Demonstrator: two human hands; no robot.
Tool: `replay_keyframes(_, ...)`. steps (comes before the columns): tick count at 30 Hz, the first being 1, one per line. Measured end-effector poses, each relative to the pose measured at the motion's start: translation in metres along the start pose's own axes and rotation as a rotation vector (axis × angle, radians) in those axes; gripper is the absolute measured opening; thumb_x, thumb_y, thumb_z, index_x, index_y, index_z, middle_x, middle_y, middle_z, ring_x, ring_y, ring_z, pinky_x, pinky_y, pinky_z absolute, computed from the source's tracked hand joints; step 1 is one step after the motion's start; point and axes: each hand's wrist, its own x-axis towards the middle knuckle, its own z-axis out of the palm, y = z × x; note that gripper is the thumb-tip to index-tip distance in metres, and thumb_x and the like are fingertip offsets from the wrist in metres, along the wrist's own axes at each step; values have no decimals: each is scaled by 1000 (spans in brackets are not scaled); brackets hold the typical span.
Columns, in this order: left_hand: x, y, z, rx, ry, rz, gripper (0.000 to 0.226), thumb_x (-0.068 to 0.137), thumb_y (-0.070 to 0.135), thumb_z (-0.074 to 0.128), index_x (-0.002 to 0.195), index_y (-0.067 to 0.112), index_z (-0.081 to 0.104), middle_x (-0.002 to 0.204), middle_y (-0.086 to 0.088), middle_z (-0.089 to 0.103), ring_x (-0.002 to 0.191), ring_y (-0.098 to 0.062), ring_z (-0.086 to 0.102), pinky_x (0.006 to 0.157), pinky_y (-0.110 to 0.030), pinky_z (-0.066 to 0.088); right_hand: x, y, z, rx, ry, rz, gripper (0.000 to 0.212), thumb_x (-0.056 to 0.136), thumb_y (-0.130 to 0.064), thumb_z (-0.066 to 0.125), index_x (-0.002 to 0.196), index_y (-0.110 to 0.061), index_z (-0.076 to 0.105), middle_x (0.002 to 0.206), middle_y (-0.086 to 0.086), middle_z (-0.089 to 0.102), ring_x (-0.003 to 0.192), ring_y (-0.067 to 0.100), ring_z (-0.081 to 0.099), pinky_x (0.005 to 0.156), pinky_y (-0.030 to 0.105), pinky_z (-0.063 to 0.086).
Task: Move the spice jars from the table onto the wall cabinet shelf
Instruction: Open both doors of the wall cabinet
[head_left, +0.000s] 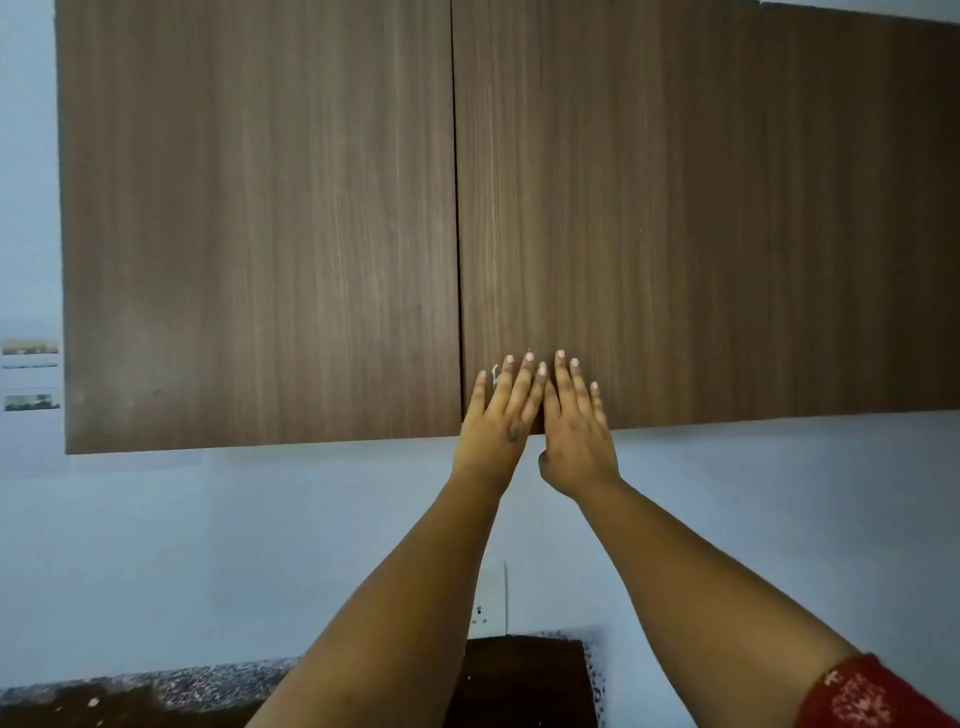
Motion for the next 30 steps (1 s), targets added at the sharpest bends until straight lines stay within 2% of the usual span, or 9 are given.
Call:
replay_keyframes(3, 12, -1, 6, 2, -2, -59, 95, 95, 24, 56, 149, 9, -21, 162, -12, -12, 149, -33, -7, 118, -52, 7, 16, 15, 13, -53, 43, -24, 106, 78, -4, 66, 155, -13, -6, 161, 8, -18, 148, 25, -19, 120, 44, -2)
replay_keyframes(6, 17, 1, 16, -31, 3, -97, 96, 94, 23, 57, 150, 12, -20, 162, -10, -10, 147, -37, -9, 115, -56, 2, 28, 22, 27, -76, 64, -87, 108, 80, -4, 67, 151, -14, -13, 160, 9, -20, 148, 27, -17, 119, 45, -1)
replay_keyframes(10, 13, 5, 24, -54, 8, -135, 88, 96, 21, 52, 151, 16, -17, 162, -5, -13, 145, -41, -13, 110, -66, -1, 30, 22, 42, -49, 105, -83, 108, 80, -5, 72, 151, -16, -10, 162, 9, -10, 149, 31, -9, 118, 51, 4)
replay_keyframes(13, 14, 7, 23, -47, 25, -156, 92, 95, 23, 54, 151, 17, -18, 161, -3, -17, 145, -42, -13, 107, -72, 0, 28, 22, 44, -25, 158, -79, 108, 75, -7, 78, 152, -14, 3, 163, 12, 6, 149, 32, 1, 117, 52, 12)
replay_keyframes(16, 6, 15, 13, -32, 39, -196, 98, 91, 25, 61, 152, 18, -16, 163, -2, -9, 146, -43, -6, 105, -74, 8, 20, 24, 38, -8, 171, -90, 108, 76, -3, 76, 153, -15, 0, 163, 11, 3, 149, 32, -1, 118, 51, 10)
replay_keyframes(19, -5, 21, -7, -29, 52, -198, 95, 88, 27, 64, 154, 17, -3, 164, -2, 3, 147, -42, 4, 107, -69, 20, 8, 24, 22, 36, 174, -78, 108, 77, 3, 70, 153, -18, -4, 163, 8, -2, 149, 30, -5, 119, 51, 9)
replay_keyframes(24, -32, 49, -57, -195, 119, -236, 78, 86, 19, 60, 153, 9, 20, 161, -10, 16, 148, -39, 12, 111, -63, 19, -16, 22, -14, 96, 179, 3, 109, 79, 4, 69, 154, -23, -5, 164, 5, -1, 150, 31, -1, 118, 53, 16)
replay_keyframes(27, -46, 58, -90, -451, 218, -305, 77, 82, 22, 58, 150, 4, 28, 159, -19, 18, 147, -36, 17, 116, -48, 21, -33, 22, -38, 84, 185, 96, 107, 78, -4, 74, 156, -26, 4, 163, 4, 7, 148, 34, 14, 110, 55, 32)
replay_keyframes(30, -44, 56, -130, -909, 283, -520, 85, 87, 30, 58, 154, 5, 11, 161, -20, 4, 148, -33, 9, 114, -29, 16, -49, 24, -63, 47, 197, 212, 104, 78, -9, 74, 155, -31, 7, 160, 3, 18, 137, 33, 33, 92, 52, 47)
